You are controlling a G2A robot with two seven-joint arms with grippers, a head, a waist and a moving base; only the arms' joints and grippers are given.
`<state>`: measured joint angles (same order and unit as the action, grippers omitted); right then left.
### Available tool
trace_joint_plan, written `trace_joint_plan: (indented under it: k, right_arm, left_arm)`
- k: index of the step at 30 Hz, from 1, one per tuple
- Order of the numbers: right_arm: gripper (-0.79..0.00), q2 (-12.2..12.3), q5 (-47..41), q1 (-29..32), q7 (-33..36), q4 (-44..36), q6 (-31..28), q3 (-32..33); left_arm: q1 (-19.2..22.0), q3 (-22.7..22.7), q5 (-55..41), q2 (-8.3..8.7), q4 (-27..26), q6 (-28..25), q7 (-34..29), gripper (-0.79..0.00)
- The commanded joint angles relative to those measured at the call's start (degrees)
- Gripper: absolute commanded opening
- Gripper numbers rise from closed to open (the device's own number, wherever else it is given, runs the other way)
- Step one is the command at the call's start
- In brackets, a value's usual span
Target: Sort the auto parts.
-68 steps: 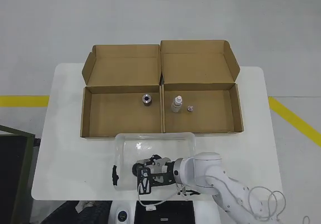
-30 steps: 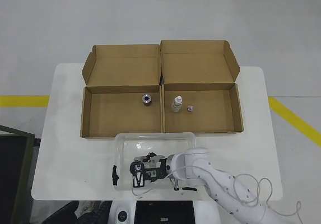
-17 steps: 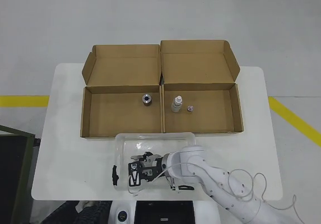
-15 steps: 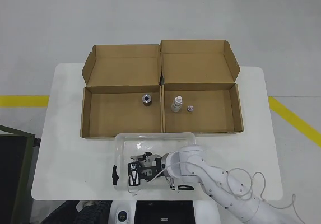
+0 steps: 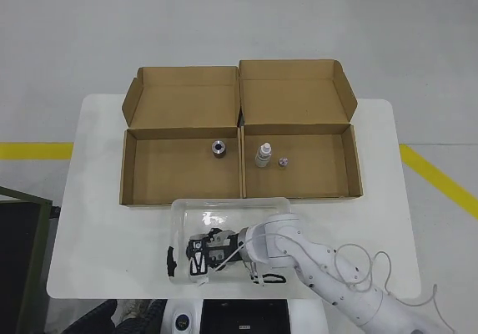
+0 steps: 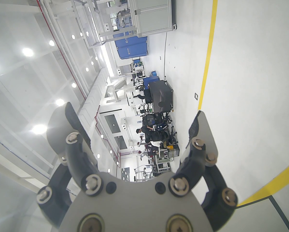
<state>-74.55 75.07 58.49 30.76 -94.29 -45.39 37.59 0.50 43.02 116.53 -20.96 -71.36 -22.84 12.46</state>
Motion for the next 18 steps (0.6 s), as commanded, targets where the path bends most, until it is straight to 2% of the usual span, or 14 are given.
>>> trace_joint_plan:
  k: [1,9,18]
  right_arm:
    - [-0.785,0.1,-0.5,0.0,-0.8,0.0,-0.2,0.5]
    - [-0.785,1.0,-1.5,1.0,-2.4,-3.4,-0.8,3.4]
    - [-0.785,2.8,-2.6,4.4,-3.2,-11.9,-1.6,8.9]
  left_arm:
    - [0.0,0.0,0.0,0.00,0.0,0.0,0.0,0.000]
    - [0.0,0.0,0.0,0.00,0.0,0.0,0.0,0.000]
    - [0.0,0.0,0.0,0.00,0.0,0.0,0.0,0.000]
